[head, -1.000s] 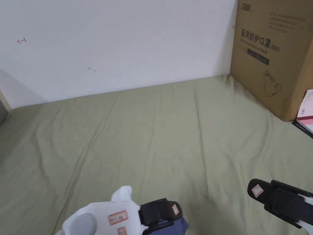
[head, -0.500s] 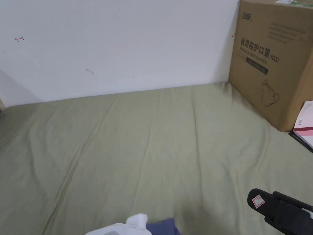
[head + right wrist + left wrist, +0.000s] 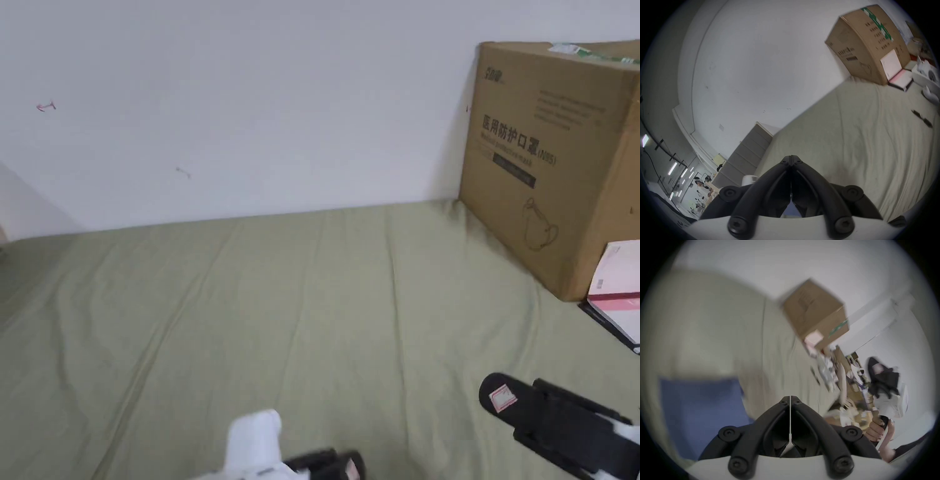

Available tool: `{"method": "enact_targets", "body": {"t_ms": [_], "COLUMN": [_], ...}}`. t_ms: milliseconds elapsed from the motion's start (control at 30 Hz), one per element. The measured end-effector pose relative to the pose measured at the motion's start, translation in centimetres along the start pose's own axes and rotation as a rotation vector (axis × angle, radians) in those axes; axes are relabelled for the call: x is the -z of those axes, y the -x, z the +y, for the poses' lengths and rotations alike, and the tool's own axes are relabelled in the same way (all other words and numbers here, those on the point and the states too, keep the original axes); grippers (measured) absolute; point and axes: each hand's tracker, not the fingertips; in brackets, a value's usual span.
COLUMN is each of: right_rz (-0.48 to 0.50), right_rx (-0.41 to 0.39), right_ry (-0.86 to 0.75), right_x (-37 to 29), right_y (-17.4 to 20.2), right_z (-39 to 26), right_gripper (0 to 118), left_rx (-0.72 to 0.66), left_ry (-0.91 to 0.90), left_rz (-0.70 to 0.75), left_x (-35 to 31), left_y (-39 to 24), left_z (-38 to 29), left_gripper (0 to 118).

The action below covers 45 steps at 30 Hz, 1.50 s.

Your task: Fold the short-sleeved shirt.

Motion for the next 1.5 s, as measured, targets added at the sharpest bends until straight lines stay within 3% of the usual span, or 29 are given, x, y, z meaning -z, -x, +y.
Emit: {"method": "enact_targets", "body": {"t_ms": [100,267,333,400,467,633,867,1100,1167,1233,1300,1367,1400,1500], "right_rz": [-0.016,-0.105,-0.219,-0.323,-0.381,-0.420,-0.439,-0.407,-0.297,-0.146,-0.127,-0.170,-0.157,-0.121], "right_rx": [-0.124,-0.406,-0.522,-0.576,-0.563,-0.479,-0.545,-0.509,-0.468,-0.331,-0.128,-0.029,0.008,-0.030], "right_ry": [-0.090,-0.326,-0.379,-0.380,-0.418,-0.372,-0.356,-0.341,-0.192,0.087,0.439,0.601,0.636,0.807], "right_x": [0.2,1.3,2.5,3.8,4.4,4.9,4.3,4.4,5.9,8.8,12.9,15.6,16.8,20.0], "right_y": [2.6,5.8,6.6,6.9,6.5,5.2,5.8,6.5,5.7,3.6,0.8,-0.7,-1.3,-2.6], "right_z": [1.5,1.4,1.0,0.8,0.3,-0.4,-0.6,-0.5,-1.0,-1.6,-4.0,-7.8,-9.7,-13.6], "right_gripper": [0,0,0,0,0,0,0,0,0,0,0,0,0,0], "left_rx": [0.170,0.349,0.385,0.393,0.380,0.369,0.358,0.307,0.255,0.225,0.209,0.168,0.140,0.033], "left_ry": [-0.223,-0.491,-0.564,-0.611,-0.646,-0.626,-0.596,-0.575,-0.529,-0.472,-0.432,-0.395,-0.374,-0.291], "left_rz": [0.209,0.443,0.527,0.592,0.611,0.638,0.633,0.635,0.551,0.561,0.595,0.594,0.593,0.563], "left_x": [-4.9,-9.5,-10.2,-10.7,-10.7,-9.9,-10.0,-10.8,-11.5,-12.0,-12.6,-13.2,-13.4,-13.7], "left_y": [-1.1,-1.2,-1.0,-0.8,-0.2,0.4,1.0,1.9,2.9,3.9,5.0,6.3,7.0,9.8], "left_z": [2.9,4.7,5.3,5.6,5.5,4.2,3.7,3.2,2.8,2.2,1.0,-0.1,-0.7,-2.0], "left_gripper": [0,0,0,0,0,0,0,0,0,0,0,0,0,0]}}
